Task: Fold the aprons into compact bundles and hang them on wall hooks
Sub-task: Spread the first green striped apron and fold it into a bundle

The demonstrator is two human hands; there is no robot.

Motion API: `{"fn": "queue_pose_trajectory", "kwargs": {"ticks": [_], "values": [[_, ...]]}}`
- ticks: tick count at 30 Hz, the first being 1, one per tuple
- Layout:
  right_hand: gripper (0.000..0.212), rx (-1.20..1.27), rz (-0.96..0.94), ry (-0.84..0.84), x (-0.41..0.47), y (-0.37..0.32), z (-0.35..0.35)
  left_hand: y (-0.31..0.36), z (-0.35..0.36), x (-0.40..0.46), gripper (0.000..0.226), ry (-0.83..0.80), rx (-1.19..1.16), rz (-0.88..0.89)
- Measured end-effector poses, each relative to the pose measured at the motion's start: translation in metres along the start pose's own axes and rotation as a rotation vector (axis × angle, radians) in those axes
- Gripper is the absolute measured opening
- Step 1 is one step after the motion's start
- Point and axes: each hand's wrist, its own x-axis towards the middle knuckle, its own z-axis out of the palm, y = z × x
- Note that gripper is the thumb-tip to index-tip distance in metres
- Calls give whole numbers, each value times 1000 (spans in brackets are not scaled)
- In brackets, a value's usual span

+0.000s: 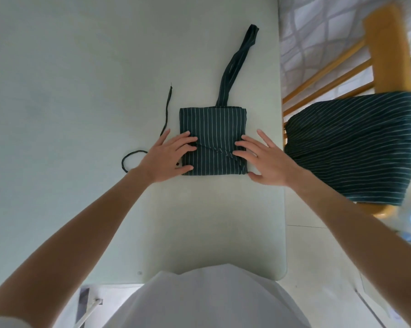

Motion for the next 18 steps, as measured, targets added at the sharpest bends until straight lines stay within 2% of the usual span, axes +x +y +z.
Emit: {"fn": "queue_pose_trajectory", "kwargs": {"ticks": [3, 6, 9, 11, 14, 16, 18], "values": [[63, -64, -85, -5, 7, 12, 1, -4, -2, 2, 74, -61, -22, -9], [37, -33, -109, 134, 13, 14, 0, -6, -1, 1, 92, -81, -43, -2], [44, 264, 109, 261, 20, 9, -8, 0, -6, 4, 96, -31, -218, -118], [46, 534, 345, 315, 30, 6, -15, 7, -9, 11, 88, 104, -462, -264], [33, 618, 619, 362, 51, 8, -19, 20, -15, 24, 51, 316, -754, -593], [30, 586, 729, 346, 66, 10, -21, 26, -18, 37, 40, 397, -749, -773], [33, 532, 816, 292, 78, 14, -21, 26, -20, 51, 43, 450, -699, -882]]}}
